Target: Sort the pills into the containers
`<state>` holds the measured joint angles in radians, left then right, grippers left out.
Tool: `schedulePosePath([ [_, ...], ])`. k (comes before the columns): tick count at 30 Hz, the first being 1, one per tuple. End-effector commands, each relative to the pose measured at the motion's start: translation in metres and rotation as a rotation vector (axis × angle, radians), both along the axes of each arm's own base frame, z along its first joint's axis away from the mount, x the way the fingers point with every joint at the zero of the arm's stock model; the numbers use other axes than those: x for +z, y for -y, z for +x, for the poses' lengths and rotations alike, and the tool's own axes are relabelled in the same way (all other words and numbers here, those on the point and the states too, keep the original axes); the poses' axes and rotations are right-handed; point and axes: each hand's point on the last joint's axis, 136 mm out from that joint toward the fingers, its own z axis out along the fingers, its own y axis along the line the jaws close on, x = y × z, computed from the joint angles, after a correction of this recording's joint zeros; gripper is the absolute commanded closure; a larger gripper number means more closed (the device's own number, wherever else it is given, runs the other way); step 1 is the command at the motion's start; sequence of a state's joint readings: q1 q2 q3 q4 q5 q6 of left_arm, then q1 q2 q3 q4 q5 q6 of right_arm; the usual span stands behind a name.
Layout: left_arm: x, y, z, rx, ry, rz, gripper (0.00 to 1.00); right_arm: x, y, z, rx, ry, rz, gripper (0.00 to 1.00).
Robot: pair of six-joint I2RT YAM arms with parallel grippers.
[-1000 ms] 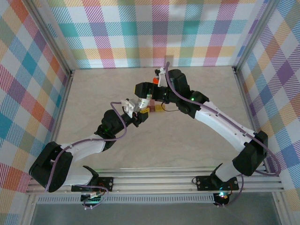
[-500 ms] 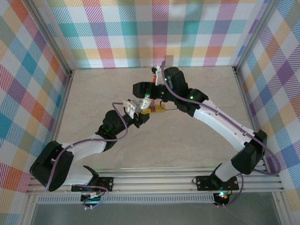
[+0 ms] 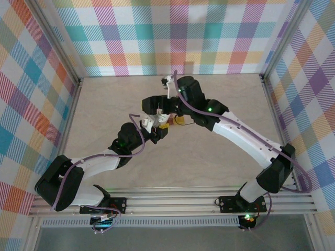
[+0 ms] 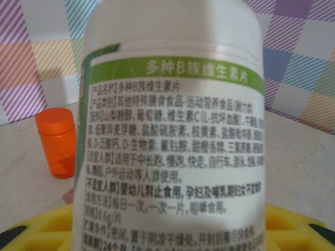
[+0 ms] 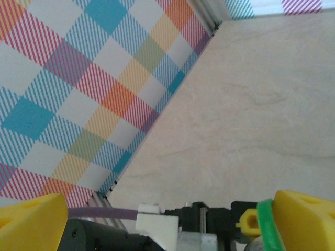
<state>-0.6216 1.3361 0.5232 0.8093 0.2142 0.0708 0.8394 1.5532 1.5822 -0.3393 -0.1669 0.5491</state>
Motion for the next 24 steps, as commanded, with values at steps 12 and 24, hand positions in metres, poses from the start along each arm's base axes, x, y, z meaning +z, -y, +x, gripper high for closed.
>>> schedulePosePath([
  [12, 0.024, -0.005, 0.008, 0.067, 0.053, -0.010, 1.00, -0.081, -0.024, -0.034, 0.028, -0.190, -0.139, 0.01],
  [24, 0.005, -0.008, -0.010, 0.019, 0.035, 0.009, 1.00, -0.023, -0.017, -0.026, 0.016, -0.029, -0.089, 0.01],
])
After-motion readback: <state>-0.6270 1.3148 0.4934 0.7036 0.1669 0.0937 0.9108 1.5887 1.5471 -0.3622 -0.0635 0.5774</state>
